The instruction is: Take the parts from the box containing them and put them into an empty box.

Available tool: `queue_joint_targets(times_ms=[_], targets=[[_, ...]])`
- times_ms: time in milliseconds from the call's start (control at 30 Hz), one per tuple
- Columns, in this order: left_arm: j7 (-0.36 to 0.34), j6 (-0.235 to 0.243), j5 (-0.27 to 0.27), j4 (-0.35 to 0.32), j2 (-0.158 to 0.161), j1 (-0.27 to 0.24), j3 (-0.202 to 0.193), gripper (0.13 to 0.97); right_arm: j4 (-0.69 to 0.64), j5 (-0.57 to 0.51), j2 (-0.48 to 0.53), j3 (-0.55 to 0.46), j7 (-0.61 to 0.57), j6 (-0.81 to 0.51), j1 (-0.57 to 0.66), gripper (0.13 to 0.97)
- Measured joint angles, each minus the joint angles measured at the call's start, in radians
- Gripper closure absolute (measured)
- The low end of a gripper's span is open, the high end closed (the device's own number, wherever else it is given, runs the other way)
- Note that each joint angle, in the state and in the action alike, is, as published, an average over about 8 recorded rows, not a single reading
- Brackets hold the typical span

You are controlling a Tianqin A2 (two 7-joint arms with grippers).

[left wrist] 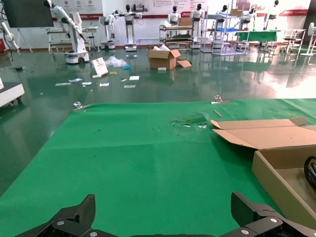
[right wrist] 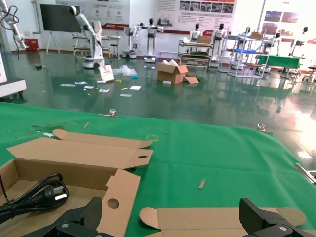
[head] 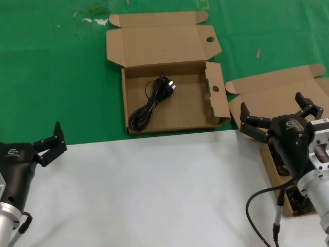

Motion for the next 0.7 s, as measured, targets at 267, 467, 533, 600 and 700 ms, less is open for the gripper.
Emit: queue_joint_targets(times_ms=[267, 467, 533, 600, 700], targets=[[0.0, 0.0, 0.0, 0.0, 0.0, 0.0, 0.0, 0.132, 0.0, 0.0, 0.0, 0.0, 0.0, 0.0, 0.0, 0.129], [0.0, 0.0, 0.0, 0.0, 0.0, 0.0, 0.0, 0.132, 0.0, 0.0, 0.0, 0.0, 0.0, 0.0, 0.0, 0.129], [0.0, 0.0, 0.0, 0.0, 0.0, 0.0, 0.0, 0.132, 0.0, 0.0, 0.0, 0.0, 0.0, 0.0, 0.0, 0.129], [0.0, 0.0, 0.0, 0.0, 0.0, 0.0, 0.0, 0.132, 0.0, 0.0, 0.0, 0.0, 0.0, 0.0, 0.0, 0.129], [0.0, 0.0, 0.0, 0.0, 0.0, 0.0, 0.0, 0.132, 0.0, 0.0, 0.0, 0.0, 0.0, 0.0, 0.0, 0.129]])
